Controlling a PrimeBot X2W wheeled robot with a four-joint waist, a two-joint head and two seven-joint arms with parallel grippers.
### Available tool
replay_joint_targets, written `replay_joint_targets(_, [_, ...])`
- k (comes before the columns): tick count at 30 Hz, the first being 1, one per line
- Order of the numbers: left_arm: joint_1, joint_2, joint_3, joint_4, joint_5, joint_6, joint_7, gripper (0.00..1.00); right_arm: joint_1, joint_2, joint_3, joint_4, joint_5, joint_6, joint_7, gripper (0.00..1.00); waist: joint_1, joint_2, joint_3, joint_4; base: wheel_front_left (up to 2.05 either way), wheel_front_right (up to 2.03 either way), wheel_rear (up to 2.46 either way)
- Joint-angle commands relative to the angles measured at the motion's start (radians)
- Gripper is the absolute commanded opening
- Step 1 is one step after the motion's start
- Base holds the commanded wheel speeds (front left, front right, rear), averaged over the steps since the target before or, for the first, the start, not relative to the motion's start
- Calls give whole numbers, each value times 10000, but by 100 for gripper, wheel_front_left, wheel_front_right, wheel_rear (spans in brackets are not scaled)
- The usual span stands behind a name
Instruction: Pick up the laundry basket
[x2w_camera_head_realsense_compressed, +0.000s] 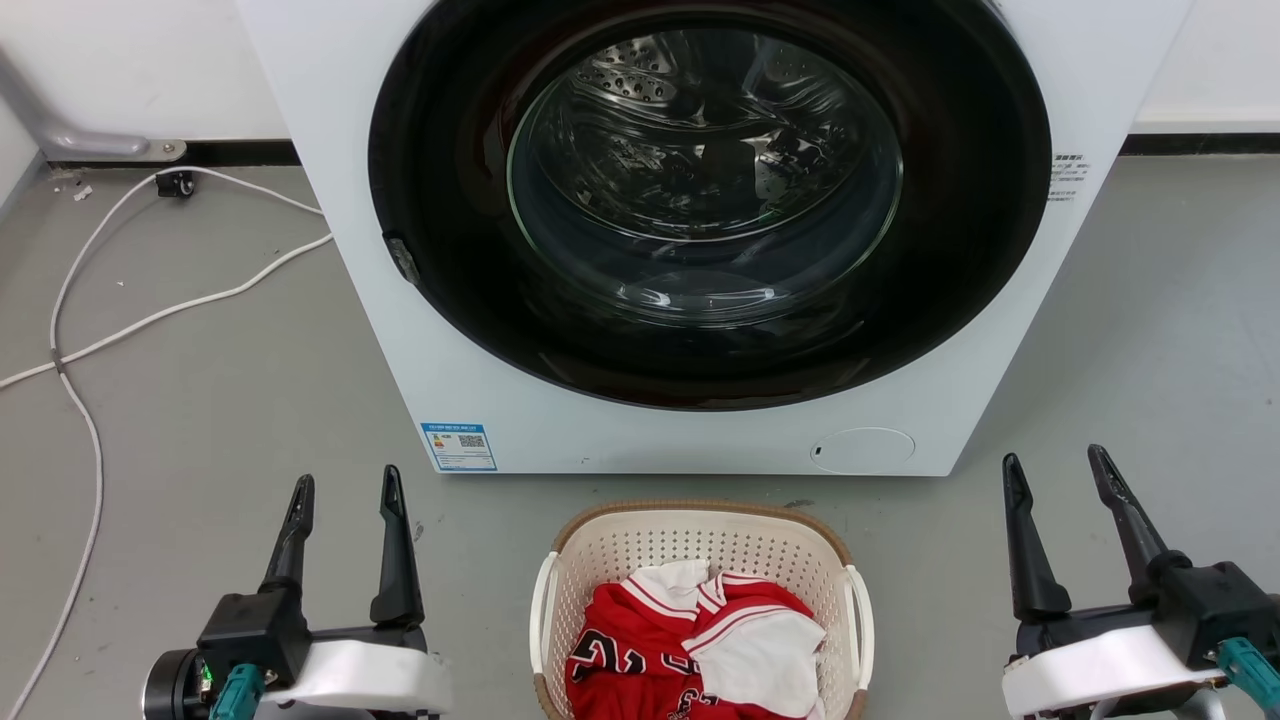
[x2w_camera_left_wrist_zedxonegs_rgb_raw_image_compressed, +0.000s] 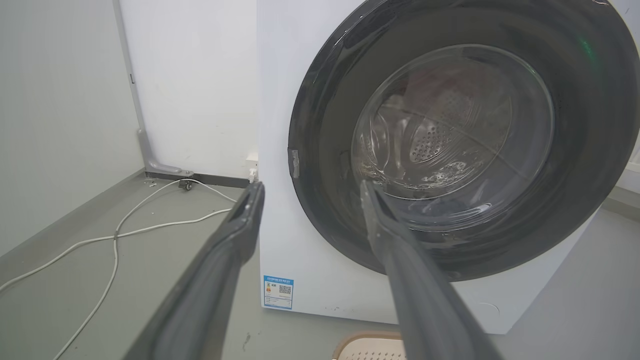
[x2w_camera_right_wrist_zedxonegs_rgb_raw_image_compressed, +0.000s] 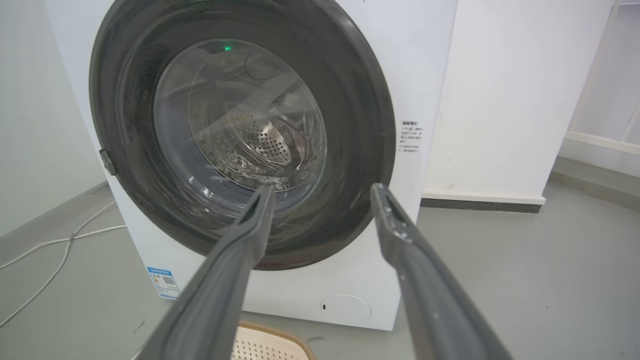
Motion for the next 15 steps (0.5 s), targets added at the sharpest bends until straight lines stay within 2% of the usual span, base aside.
replay_joint_targets(1, [111,17,-2,-74,215,52,-76,100,66,27,-4,-84,-208,-3,-91,100,0,0,6,3,0,0,0])
replay_joint_targets(15, [298,14,-47,-90,1253,137,-317,100,205,36,30,-92,-1265,-3,-332,100,0,0,63,-22,0,0,0])
